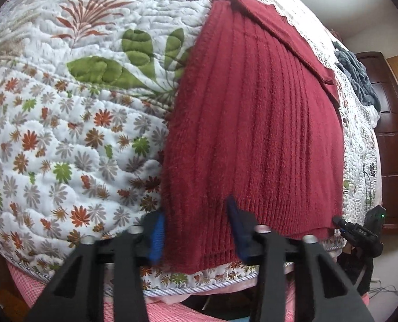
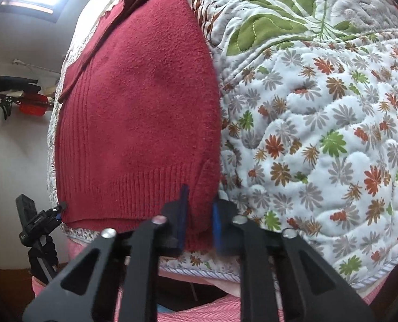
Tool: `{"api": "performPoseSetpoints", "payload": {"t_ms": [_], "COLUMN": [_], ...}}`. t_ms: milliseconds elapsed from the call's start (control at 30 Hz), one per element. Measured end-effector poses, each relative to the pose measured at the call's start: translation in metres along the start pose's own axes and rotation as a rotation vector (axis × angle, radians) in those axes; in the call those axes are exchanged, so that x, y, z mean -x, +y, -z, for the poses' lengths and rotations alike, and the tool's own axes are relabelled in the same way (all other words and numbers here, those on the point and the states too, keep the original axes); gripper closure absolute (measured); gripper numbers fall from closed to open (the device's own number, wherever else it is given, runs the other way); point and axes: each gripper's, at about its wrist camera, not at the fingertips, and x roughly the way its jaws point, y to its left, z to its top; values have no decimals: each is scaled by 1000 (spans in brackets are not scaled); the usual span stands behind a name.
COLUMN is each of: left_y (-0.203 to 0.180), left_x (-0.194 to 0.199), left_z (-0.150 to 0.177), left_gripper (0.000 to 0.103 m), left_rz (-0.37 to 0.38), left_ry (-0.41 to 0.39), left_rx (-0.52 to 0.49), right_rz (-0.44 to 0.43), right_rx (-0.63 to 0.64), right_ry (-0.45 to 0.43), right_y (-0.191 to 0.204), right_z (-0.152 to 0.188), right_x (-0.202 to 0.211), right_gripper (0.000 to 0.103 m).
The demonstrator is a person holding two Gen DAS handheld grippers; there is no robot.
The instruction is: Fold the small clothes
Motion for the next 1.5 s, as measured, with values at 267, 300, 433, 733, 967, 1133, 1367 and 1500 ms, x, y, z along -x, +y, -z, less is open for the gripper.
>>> {"api": "performPoseSetpoints", "payload": {"t_ms": [267, 300, 433, 733, 967, 1133, 1367, 1500], "left_y": [-2, 0, -6, -10, -1, 4, 14, 22], "left_x": [16, 20, 37, 40, 18, -2, -16, -8], "left_z": [-5, -7, -24, -82, -132, -158, -172, -172], "left_gripper": [93, 93, 94, 94, 94, 94, 90, 80], "left_rz": [67, 77, 99, 154, 142, 131, 174, 247], "left_ry": [-45, -54, -102, -158, -166, -136, -88, -69], "left_rx": [19, 17, 4, 40, 93, 115, 146, 174], "right_rz": [-59, -68, -119, -116, -112, -95, -89, -98], "right_rx": [10, 10, 9, 18, -23, -52, -79, -85], "right_ry": [-24, -32, -64, -82, -24, 15, 48, 47], "right_y": [14, 16, 25, 46, 44, 41, 34, 28], "right_z": [-12, -15, -35, -103, -158, -188, -204, -204], "right_x": [13, 17, 35, 43, 15, -7, -22, -17], "right_gripper": [97, 97, 97, 97, 97, 97, 94, 90]}}
